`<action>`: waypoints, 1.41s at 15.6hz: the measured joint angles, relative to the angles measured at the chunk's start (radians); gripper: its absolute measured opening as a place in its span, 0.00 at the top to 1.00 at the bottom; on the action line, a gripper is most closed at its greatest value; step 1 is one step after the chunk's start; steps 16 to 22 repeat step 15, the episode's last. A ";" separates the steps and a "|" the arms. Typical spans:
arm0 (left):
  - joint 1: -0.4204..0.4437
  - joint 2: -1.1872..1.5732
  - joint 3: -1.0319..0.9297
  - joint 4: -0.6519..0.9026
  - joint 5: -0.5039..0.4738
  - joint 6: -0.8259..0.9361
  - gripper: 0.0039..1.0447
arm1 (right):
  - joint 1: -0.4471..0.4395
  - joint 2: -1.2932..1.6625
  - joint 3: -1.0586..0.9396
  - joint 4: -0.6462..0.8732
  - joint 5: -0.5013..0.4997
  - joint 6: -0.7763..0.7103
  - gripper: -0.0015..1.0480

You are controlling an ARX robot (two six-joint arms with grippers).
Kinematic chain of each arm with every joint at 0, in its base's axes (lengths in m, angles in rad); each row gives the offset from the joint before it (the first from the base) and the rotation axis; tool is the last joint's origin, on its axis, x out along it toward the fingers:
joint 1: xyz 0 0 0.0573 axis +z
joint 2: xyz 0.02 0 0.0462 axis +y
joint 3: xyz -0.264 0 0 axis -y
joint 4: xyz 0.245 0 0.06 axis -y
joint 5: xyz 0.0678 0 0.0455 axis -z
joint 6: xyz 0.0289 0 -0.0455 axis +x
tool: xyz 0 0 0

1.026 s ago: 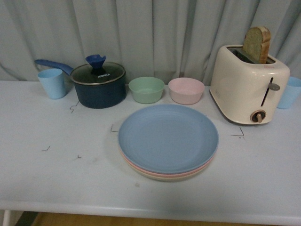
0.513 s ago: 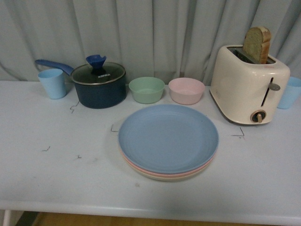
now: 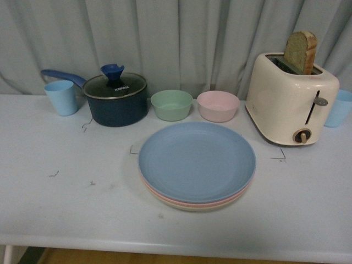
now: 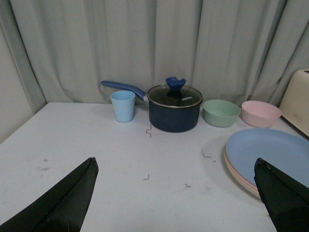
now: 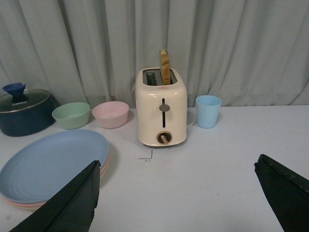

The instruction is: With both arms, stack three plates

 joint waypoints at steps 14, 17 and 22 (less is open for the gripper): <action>0.000 0.000 0.000 0.000 0.000 0.000 0.06 | 0.000 0.000 0.000 0.000 0.000 0.000 0.06; 0.000 0.000 0.000 0.000 0.000 0.000 0.06 | 0.000 0.000 0.000 0.000 0.000 0.000 0.06; 0.000 0.000 0.000 0.000 0.000 0.000 0.06 | 0.000 0.000 0.000 0.000 0.000 0.000 0.06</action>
